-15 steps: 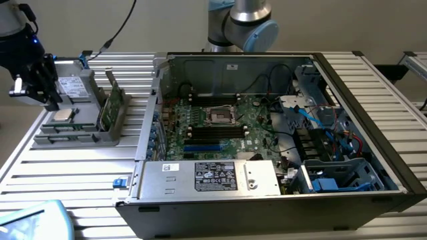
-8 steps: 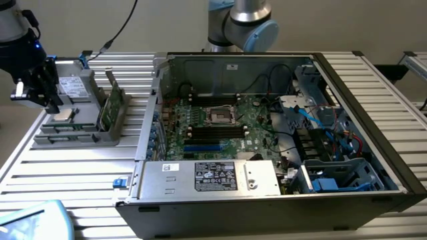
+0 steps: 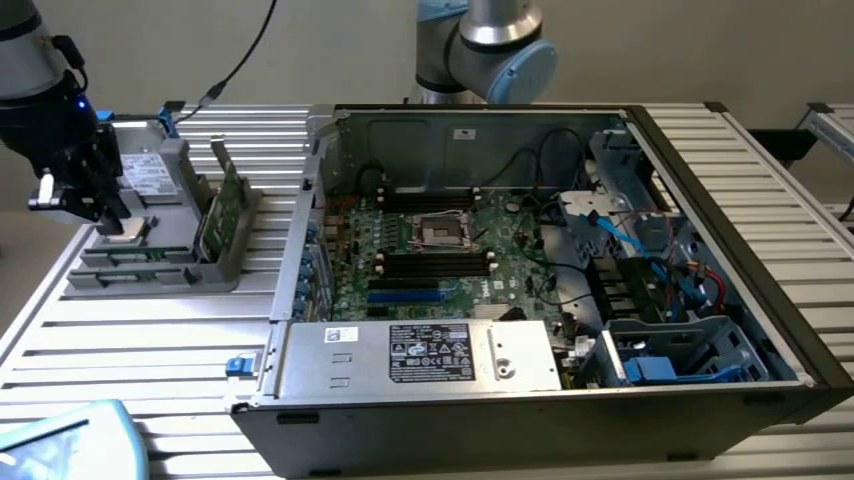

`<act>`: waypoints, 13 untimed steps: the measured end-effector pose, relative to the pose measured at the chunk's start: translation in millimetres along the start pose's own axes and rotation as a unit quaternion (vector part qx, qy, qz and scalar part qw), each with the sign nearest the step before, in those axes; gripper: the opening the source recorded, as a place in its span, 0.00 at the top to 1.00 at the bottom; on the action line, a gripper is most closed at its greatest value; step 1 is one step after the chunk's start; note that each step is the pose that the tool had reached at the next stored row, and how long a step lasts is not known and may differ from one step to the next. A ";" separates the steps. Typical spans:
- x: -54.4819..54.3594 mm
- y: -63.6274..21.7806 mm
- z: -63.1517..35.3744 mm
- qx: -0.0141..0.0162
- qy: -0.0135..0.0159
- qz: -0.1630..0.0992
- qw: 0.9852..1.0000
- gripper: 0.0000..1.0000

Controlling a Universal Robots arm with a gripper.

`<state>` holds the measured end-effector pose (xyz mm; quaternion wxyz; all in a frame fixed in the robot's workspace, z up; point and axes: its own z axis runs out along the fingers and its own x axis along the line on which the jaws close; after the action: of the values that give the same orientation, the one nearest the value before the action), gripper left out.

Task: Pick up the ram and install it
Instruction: 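Pick up the ram and move it above insertion slot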

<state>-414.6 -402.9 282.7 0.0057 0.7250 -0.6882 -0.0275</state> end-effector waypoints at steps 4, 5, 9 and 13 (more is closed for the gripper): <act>0.7 1.0 4.9 0.000 0.000 0.002 1.000 0.69; 0.8 1.3 6.4 0.000 0.000 0.002 1.000 0.69; 1.2 1.9 11.7 0.000 0.000 0.003 1.000 0.69; 1.7 2.1 17.2 0.000 0.000 0.005 1.000 0.69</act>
<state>-417.5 -404.2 265.6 0.0056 0.7218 -0.6916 -0.0275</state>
